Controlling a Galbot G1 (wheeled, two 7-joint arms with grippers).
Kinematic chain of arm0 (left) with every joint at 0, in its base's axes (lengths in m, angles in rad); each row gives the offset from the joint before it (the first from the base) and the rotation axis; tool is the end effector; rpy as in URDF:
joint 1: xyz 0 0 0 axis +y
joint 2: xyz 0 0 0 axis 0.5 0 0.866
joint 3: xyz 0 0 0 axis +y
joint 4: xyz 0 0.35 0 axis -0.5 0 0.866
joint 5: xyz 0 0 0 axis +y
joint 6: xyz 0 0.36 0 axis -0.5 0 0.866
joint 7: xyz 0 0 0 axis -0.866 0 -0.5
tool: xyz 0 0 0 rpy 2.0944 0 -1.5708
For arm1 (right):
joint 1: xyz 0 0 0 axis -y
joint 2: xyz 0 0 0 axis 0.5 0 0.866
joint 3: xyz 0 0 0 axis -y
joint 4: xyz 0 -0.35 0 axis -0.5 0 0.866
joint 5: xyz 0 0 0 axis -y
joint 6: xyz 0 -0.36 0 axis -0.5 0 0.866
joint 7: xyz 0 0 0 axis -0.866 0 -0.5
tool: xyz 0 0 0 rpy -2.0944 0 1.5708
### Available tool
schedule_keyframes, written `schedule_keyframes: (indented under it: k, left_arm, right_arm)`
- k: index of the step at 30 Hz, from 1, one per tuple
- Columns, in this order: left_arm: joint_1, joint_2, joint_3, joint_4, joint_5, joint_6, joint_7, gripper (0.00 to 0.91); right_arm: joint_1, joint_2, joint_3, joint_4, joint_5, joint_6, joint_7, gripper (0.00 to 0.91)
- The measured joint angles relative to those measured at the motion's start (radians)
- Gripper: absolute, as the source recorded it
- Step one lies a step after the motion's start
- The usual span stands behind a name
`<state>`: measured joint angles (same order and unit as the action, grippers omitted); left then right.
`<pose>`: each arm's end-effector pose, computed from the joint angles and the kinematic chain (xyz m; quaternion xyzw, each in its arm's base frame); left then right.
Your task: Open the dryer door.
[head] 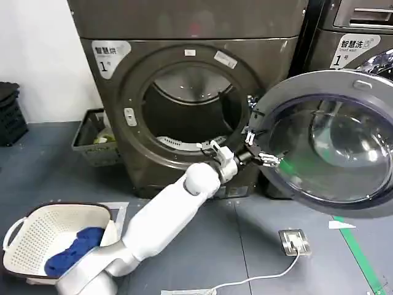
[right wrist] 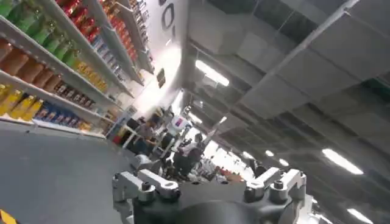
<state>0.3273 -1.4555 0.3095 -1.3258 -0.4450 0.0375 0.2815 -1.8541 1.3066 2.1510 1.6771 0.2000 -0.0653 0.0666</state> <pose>0.4826 -0.2064 -0.1941 0.4930 0.8638 0.0513 0.0902 -0.1640 -0.4264 -0.1290 -0.6517 -0.6844 0.3128 0.0952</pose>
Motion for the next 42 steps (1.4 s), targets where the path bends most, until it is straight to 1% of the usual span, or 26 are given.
schedule_keyframes:
  k: [5, 8, 12, 15, 18, 25, 28, 32, 36, 40, 42]
  left_arm:
    - [0.006, 0.009, 0.0, -0.013, -0.002, 0.008, 0.009, 0.907]
    - [0.024, 0.028, -0.01, -0.042, -0.007, 0.045, 0.026, 0.907]
    - [0.07, 0.07, -0.037, -0.131, -0.002, 0.101, 0.041, 0.907]
    - [0.117, 0.127, -0.06, -0.227, -0.011, 0.125, 0.038, 0.907]
    - [0.168, 0.206, -0.082, -0.321, -0.028, 0.16, 0.01, 0.907]
    - [0.309, 0.406, -0.177, -0.541, -0.064, 0.245, -0.07, 0.907]
    - [0.388, 0.485, -0.251, -0.62, -0.093, 0.273, -0.102, 0.907]
    - [0.531, 0.58, -0.393, -0.708, -0.145, 0.323, -0.148, 0.907]
    - [0.675, 0.637, -0.541, -0.761, -0.218, 0.386, -0.216, 0.907]
    - [0.782, 0.658, -0.688, -0.772, -0.319, 0.475, -0.319, 0.907]
    - [0.826, 0.666, -0.761, -0.77, -0.38, 0.535, -0.391, 0.907]
  right_arm:
    - [0.001, -0.001, 0.0, 0.0, 0.002, -0.005, 0.0, 0.907]
    - [0.001, -0.001, 0.006, 0.003, 0.012, -0.013, -0.001, 0.907]
    - [-0.002, -0.002, 0.021, 0.017, 0.041, -0.048, -0.01, 0.907]
    - [-0.004, -0.008, 0.029, 0.018, 0.043, -0.05, -0.014, 0.907]
    - [-0.003, -0.008, 0.029, 0.022, 0.057, -0.048, -0.026, 0.907]
    - [0.009, -0.012, 0.022, 0.02, 0.058, -0.046, -0.043, 0.907]
    - [0.018, -0.022, 0.013, 0.021, 0.058, -0.045, -0.044, 0.907]
    - [0.031, -0.038, -0.001, 0.025, 0.058, -0.045, -0.049, 0.907]
    - [0.048, -0.055, -0.021, 0.026, 0.06, -0.045, -0.068, 0.907]
    - [0.066, -0.073, -0.046, 0.021, 0.06, -0.047, -0.076, 0.907]
    - [0.073, -0.08, -0.056, 0.018, 0.061, -0.047, -0.078, 0.907]
